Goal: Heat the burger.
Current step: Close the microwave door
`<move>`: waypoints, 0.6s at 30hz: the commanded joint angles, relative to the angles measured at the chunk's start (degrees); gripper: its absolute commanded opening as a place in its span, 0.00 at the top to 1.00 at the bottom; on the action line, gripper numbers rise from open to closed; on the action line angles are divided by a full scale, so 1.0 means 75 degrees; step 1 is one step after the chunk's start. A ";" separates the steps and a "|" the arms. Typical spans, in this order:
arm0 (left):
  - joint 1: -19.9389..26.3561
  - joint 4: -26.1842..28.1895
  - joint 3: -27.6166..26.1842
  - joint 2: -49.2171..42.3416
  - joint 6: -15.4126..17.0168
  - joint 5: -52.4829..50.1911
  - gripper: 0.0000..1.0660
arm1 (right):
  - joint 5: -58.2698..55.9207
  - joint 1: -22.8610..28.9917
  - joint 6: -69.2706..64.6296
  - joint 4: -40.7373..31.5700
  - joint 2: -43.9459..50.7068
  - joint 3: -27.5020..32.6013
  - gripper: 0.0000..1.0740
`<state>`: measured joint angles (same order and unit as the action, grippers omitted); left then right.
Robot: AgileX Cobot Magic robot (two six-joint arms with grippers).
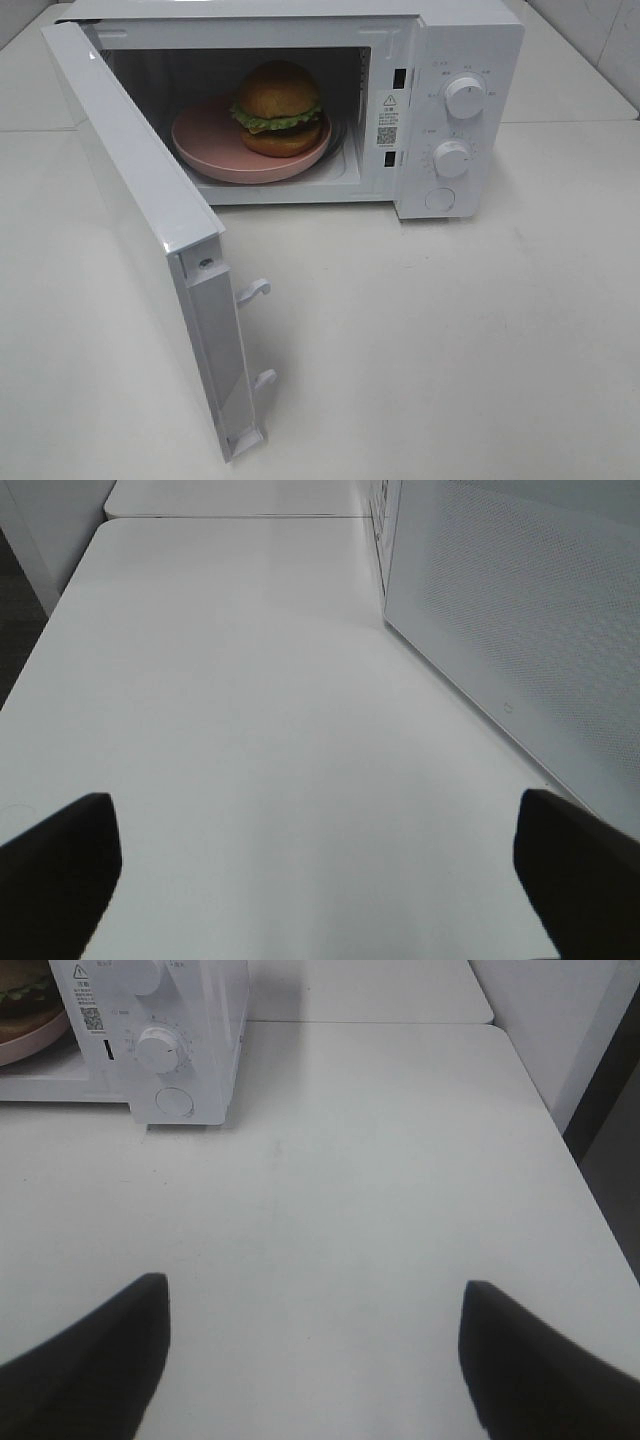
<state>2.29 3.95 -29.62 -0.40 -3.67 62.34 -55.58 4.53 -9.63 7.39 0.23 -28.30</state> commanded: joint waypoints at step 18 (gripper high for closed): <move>0.0015 0.0008 -0.0008 -0.0084 0.0015 -0.0138 0.06 | 0.0053 -0.0038 -0.0061 0.0038 0.0214 0.0008 0.30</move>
<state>2.29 3.95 -29.62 -0.40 -3.67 62.34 -55.58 4.53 -9.63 7.39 0.23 -28.30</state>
